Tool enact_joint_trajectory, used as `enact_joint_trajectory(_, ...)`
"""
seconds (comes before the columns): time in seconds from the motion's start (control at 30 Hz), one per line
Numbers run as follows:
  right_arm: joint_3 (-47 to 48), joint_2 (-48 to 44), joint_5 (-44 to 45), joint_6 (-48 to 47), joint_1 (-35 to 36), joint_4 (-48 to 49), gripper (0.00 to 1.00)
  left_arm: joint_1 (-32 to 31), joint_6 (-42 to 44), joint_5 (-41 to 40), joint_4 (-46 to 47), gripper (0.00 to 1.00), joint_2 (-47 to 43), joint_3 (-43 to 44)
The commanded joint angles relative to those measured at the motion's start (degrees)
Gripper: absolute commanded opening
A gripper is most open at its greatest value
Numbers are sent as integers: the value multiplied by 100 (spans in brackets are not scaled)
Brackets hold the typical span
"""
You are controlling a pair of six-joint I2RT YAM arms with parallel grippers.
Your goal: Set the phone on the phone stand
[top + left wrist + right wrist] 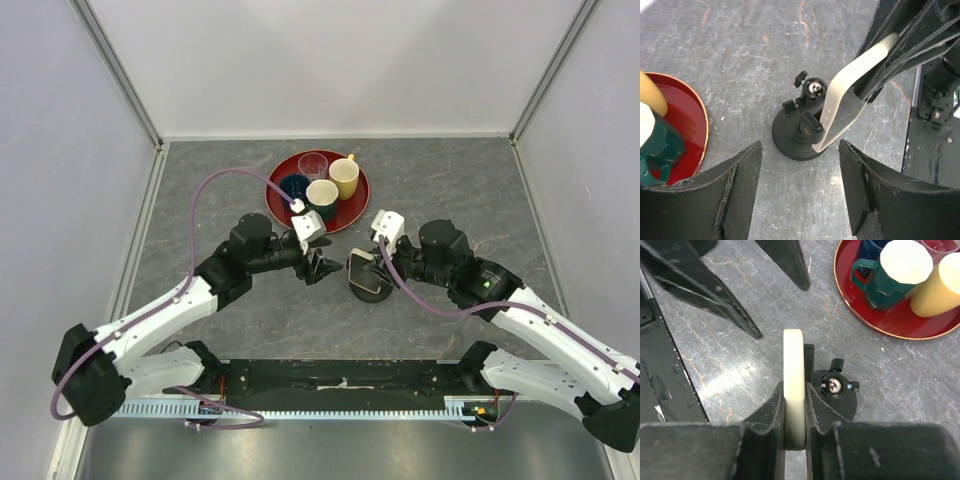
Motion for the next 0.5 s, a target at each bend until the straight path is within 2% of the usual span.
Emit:
enact_joint_trajectory(0.0,166,42,-995,-451,-279,338,0,427,881,1915,368,69,599,326)
enact_joint_trajectory(0.07,175,77,-1197,-434,-402,338,0,594,865,2748,552,68,950,370)
enact_joint_trajectory(0.17,166,156,-1408,-390,-543,338,0,630,1023,3130,613,67,1232,494)
enact_joint_trajectory(0.47,184,314,-1479,-320,-632,320,0,630,1058,3325,1194,63,1742,459)
